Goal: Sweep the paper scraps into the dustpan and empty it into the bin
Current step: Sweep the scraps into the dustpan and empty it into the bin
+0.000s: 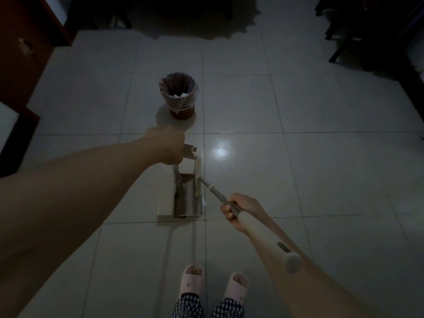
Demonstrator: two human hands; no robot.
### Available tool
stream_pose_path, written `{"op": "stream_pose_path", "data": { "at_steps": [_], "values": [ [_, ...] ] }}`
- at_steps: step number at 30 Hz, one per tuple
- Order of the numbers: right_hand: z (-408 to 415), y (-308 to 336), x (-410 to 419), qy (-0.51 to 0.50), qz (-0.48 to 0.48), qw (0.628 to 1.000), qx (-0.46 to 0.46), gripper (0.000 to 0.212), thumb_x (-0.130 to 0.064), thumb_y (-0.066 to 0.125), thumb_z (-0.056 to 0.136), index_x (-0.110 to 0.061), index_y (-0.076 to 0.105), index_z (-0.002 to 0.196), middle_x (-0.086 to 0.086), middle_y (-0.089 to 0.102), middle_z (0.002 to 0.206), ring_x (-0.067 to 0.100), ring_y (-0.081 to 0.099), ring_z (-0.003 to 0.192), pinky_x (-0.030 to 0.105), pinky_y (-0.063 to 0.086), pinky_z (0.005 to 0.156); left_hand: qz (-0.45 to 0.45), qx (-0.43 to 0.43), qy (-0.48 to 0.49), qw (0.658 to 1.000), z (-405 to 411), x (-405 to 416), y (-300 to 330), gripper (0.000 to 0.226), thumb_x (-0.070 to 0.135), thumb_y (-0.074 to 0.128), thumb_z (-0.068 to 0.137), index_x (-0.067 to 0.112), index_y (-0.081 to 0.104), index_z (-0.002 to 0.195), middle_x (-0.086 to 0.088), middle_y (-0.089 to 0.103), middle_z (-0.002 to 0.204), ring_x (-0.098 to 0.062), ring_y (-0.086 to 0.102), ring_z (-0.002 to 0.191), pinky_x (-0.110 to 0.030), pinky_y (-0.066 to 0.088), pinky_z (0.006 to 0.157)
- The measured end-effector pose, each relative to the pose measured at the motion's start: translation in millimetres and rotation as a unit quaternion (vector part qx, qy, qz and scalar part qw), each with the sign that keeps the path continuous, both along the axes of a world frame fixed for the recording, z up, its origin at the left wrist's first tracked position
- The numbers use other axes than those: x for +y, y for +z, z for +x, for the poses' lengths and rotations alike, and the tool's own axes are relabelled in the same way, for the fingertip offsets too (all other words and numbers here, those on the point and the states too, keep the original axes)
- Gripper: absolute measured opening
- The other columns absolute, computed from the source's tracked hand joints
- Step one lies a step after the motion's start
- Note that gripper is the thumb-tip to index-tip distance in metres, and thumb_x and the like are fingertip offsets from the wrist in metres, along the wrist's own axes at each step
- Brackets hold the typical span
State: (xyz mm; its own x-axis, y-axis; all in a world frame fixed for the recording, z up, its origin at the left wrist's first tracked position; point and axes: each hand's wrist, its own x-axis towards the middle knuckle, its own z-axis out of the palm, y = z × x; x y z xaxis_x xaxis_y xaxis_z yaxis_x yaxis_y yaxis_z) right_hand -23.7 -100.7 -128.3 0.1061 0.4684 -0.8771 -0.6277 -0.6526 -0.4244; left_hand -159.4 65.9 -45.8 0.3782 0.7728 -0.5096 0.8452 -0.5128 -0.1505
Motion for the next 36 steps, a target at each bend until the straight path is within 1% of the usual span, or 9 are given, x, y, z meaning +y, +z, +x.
{"op": "stream_pose_path", "data": {
  "at_steps": [5,10,18,20,23,26,28,33,36],
  "values": [
    [16.2,10.9,-2.6,0.027,-0.018,0.997,-0.071,0.017,0.006,0.039,0.086,0.007,0.049,0.073,0.018,0.048,0.063,0.022,0.044,0.044,0.020,0.036,0.033,-0.014,0.002,0.019,1.000,-7.7,-3.0,7.9,0.025,0.025,0.061,0.084,0.012,0.061,0.106,0.002,0.041,0.069,-0.018,0.051,0.076,-0.030,0.041,0.062],
    [24.5,-1.7,-6.4,0.077,-0.057,0.988,-0.125,0.014,0.003,0.042,0.084,0.008,0.053,0.076,0.018,0.052,0.066,0.023,0.048,0.052,0.030,0.039,0.047,-0.011,0.003,0.018,1.000,-9.5,0.6,6.9,0.025,0.025,0.061,0.085,0.012,0.058,0.106,0.001,0.044,0.071,-0.013,0.046,0.064,-0.028,0.037,0.057],
    [-3.3,-24.1,-5.7,0.075,-0.064,0.991,-0.091,0.014,0.007,0.042,0.083,0.010,0.053,0.076,0.018,0.053,0.065,0.023,0.047,0.050,0.024,0.039,0.038,-0.001,0.020,0.034,0.999,-23.0,-0.8,-7.8,0.011,0.025,0.059,0.085,0.015,0.055,0.090,0.000,0.047,0.069,-0.012,0.043,0.056,-0.026,0.032,0.048],
    [-16.4,-27.0,-0.2,0.082,-0.062,0.992,-0.072,0.017,0.007,0.041,0.083,0.008,0.053,0.071,0.016,0.054,0.062,0.022,0.047,0.047,0.021,0.038,0.035,0.007,0.013,0.033,0.999,-23.3,0.3,-6.8,0.010,0.024,0.059,0.084,0.016,0.053,0.088,0.001,0.045,0.068,-0.013,0.043,0.056,-0.027,0.036,0.053],
    [-25.0,-29.8,6.3,0.037,-0.051,0.998,-0.014,0.017,0.006,0.036,0.086,0.005,0.045,0.072,0.017,0.046,0.062,0.018,0.046,0.035,0.017,0.034,0.031,0.006,0.006,0.027,1.000,-21.9,-1.3,-7.8,0.015,0.026,0.059,0.084,0.016,0.059,0.096,0.001,0.042,0.067,-0.016,0.046,0.063,-0.029,0.039,0.061],
    [-25.9,-24.6,4.5,-0.008,-0.027,0.999,0.033,0.013,0.005,0.033,0.089,0.002,0.042,0.081,0.016,0.042,0.067,0.015,0.045,0.029,0.015,0.031,0.028,0.000,-0.002,0.026,1.000,-20.6,-2.0,-7.8,0.021,0.025,0.060,0.084,0.013,0.062,0.101,0.001,0.043,0.067,-0.013,0.044,0.058,-0.029,0.038,0.058],
    [-24.0,-15.1,1.8,0.001,-0.012,0.999,0.047,0.012,0.005,0.033,0.089,0.003,0.044,0.083,0.016,0.042,0.067,0.015,0.045,0.030,0.016,0.031,0.029,-0.005,-0.009,0.031,0.999,-21.0,-1.1,-6.9,0.019,0.024,0.059,0.084,0.013,0.062,0.100,0.001,0.045,0.068,-0.012,0.042,0.056,-0.028,0.038,0.056],
    [-10.5,8.9,3.8,0.050,0.003,0.999,0.007,0.015,0.004,0.037,0.088,0.007,0.049,0.081,0.015,0.047,0.061,0.017,0.046,0.036,0.019,0.036,0.032,-0.002,-0.008,0.040,0.999,-33.0,-0.9,-2.7,0.022,0.024,0.059,0.084,0.013,0.061,0.103,0.001,0.044,0.068,-0.013,0.043,0.057,-0.029,0.040,0.061],
    [-4.7,14.0,6.4,0.061,-0.006,0.997,-0.037,0.016,0.004,0.039,0.087,0.006,0.050,0.075,0.016,0.049,0.059,0.019,0.044,0.041,0.021,0.035,0.033,-0.003,-0.005,0.050,0.999,-43.9,-1.2,0.8,0.028,0.026,0.061,0.083,0.012,0.061,0.108,0.000,0.045,0.071,-0.019,0.051,0.071,-0.030,0.041,0.064]
  ]
}}
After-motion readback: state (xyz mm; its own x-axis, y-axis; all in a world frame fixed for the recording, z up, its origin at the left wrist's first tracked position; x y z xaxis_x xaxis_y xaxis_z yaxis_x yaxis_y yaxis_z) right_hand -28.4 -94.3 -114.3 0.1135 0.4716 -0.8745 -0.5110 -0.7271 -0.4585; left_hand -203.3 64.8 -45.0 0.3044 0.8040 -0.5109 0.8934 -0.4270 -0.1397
